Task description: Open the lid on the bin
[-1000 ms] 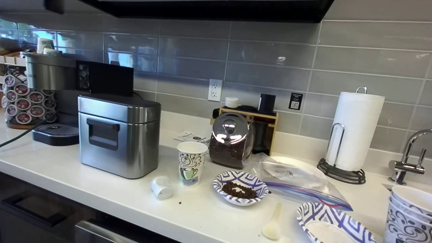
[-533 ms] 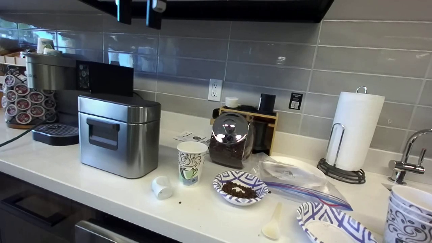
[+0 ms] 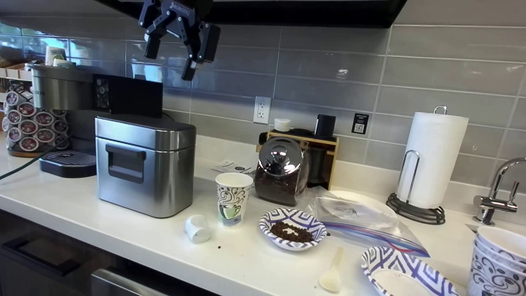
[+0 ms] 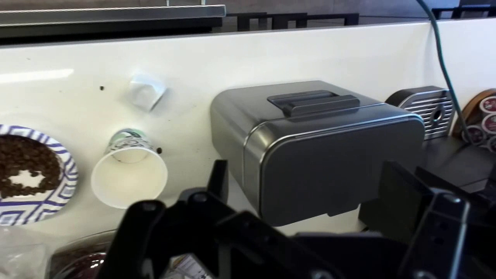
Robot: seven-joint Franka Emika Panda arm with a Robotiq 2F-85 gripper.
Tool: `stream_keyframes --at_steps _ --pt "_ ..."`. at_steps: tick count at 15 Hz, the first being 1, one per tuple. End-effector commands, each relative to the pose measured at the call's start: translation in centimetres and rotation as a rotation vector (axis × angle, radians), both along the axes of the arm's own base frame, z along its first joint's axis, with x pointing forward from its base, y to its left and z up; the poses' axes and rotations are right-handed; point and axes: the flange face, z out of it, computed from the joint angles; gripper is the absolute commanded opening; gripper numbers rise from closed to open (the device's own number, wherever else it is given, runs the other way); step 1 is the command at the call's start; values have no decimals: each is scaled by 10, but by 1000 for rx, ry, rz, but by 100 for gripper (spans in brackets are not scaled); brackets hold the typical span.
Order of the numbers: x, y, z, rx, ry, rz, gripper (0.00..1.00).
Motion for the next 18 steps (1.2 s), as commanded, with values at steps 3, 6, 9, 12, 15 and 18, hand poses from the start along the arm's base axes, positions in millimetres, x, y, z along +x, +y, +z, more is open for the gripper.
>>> stream_keyframes --at_steps 3,6,9,12,15,18 --pt "12 22 -8 4 14 37 100" --pt "14 20 -6 6 9 34 100" --pt "14 20 -5 6 6 34 100" --pt "51 32 -9 26 -168 167 100" --pt "79 44 -15 103 -279 268 100" --pt "108 57 -26 243 -338 340 100"
